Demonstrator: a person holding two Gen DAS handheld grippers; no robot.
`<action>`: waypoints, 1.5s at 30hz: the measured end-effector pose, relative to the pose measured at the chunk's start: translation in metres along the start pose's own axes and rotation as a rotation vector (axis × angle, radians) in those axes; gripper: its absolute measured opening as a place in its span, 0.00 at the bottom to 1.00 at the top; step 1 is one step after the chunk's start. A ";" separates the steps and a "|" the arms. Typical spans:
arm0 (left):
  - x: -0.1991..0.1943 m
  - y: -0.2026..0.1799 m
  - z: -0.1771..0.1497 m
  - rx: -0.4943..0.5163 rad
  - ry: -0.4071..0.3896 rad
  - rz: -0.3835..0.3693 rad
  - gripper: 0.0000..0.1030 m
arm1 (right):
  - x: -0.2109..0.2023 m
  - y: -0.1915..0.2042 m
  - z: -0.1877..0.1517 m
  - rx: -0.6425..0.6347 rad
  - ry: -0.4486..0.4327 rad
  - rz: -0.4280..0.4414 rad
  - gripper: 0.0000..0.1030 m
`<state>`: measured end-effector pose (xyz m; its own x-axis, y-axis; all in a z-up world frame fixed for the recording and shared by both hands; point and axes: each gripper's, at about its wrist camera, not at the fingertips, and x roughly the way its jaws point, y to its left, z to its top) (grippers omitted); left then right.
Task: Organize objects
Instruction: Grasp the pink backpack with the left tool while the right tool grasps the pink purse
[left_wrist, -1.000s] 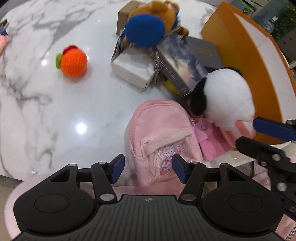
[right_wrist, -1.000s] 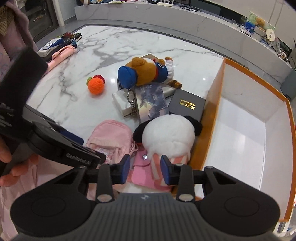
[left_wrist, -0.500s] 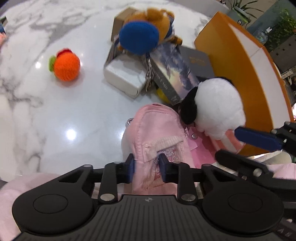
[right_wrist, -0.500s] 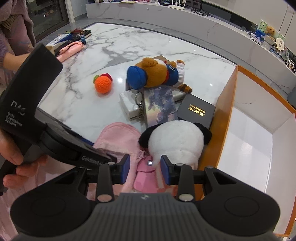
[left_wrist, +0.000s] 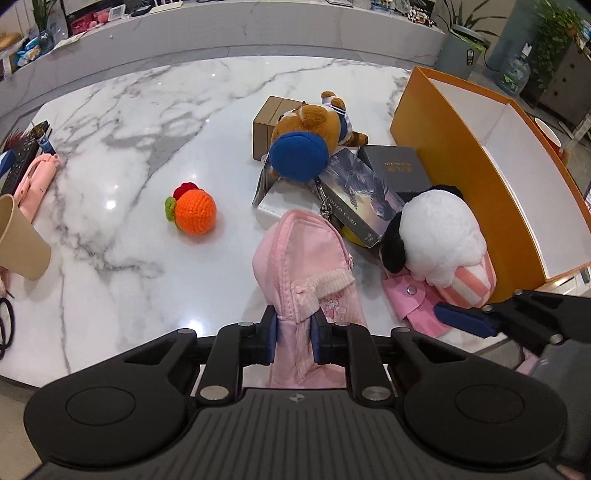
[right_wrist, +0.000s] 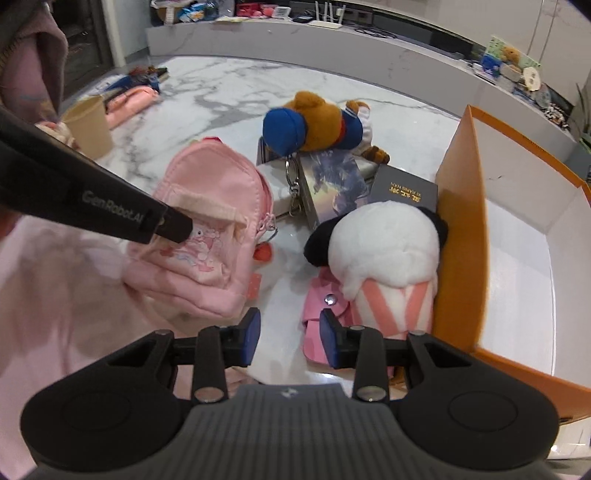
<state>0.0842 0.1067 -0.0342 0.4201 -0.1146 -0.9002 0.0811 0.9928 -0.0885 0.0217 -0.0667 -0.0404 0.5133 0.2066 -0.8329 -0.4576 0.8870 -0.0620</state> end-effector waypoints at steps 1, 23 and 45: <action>0.001 0.001 -0.001 -0.010 -0.002 -0.003 0.19 | 0.005 0.004 0.001 -0.014 0.005 -0.023 0.36; 0.009 0.037 -0.004 -0.081 -0.016 -0.103 0.19 | 0.056 0.034 0.005 -0.167 0.057 -0.361 0.28; -0.010 -0.057 -0.009 0.192 0.012 0.030 0.20 | -0.025 -0.079 -0.042 0.712 0.027 0.303 0.12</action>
<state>0.0671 0.0518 -0.0239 0.4146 -0.0835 -0.9062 0.2401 0.9705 0.0204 0.0145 -0.1594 -0.0382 0.4181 0.4804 -0.7710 0.0068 0.8470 0.5315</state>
